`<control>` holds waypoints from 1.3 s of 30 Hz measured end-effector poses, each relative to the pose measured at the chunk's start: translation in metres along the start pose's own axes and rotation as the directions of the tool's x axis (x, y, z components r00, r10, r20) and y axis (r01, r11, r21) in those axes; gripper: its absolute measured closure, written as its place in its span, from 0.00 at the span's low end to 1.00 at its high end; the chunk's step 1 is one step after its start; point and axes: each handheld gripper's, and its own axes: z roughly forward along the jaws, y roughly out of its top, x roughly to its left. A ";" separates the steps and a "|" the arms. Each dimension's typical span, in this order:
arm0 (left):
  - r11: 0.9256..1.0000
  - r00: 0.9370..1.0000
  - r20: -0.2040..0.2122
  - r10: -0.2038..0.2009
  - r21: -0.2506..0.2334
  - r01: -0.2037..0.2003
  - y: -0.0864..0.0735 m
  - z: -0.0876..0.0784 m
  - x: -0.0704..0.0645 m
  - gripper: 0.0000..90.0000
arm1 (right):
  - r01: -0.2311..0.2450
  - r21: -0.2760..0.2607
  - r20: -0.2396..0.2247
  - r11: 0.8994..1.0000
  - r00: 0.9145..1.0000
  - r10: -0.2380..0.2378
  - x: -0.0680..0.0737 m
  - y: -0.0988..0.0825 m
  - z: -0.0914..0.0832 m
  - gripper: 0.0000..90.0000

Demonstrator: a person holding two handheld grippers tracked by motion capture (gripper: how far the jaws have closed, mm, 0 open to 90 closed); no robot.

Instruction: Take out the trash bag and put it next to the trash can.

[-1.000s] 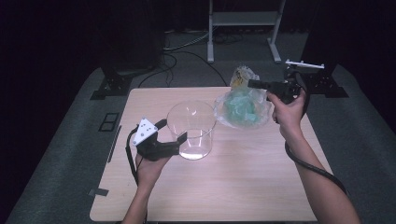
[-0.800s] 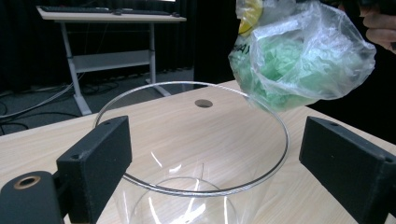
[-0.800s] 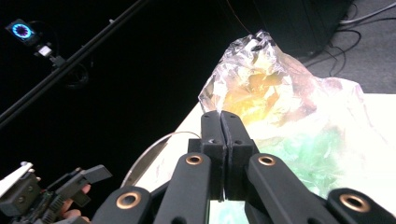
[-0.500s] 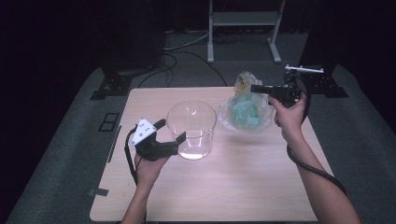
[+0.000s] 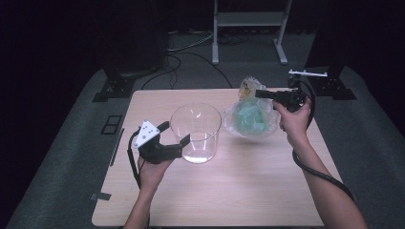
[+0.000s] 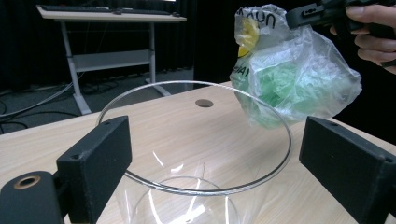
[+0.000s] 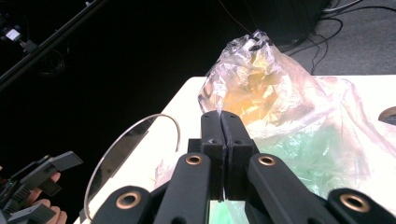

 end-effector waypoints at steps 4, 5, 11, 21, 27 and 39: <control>1.000 1.000 0.004 -0.007 0.002 0.007 -0.001 0.000 0.001 0.09 | -0.007 0.011 0.010 1.000 1.000 0.007 -0.005 -0.004 0.004 0.99; 1.000 1.000 0.004 -0.007 0.002 0.007 -0.001 0.000 0.001 0.09 | -0.009 0.014 0.012 1.000 1.000 0.009 -0.006 -0.005 0.005 1.00; 1.000 1.000 -0.002 -0.007 -0.001 0.007 0.000 -0.001 0.001 0.09 | -0.017 0.035 0.017 0.999 1.000 0.017 -0.011 -0.012 0.013 0.99; 1.000 1.000 -0.004 -0.010 0.010 0.010 -0.001 0.002 0.003 0.09 | -0.021 0.063 0.036 0.998 0.999 0.019 -0.023 -0.026 0.024 0.99; 1.000 1.000 -0.007 -0.014 0.012 0.014 -0.002 0.003 0.003 0.09 | -0.043 0.088 0.041 0.995 0.998 0.039 -0.035 -0.037 0.034 0.99; 1.000 1.000 -0.010 -0.011 0.016 0.011 -0.002 0.005 0.001 0.09 | -0.022 0.126 0.073 0.992 0.997 0.013 -0.041 -0.051 0.042 0.99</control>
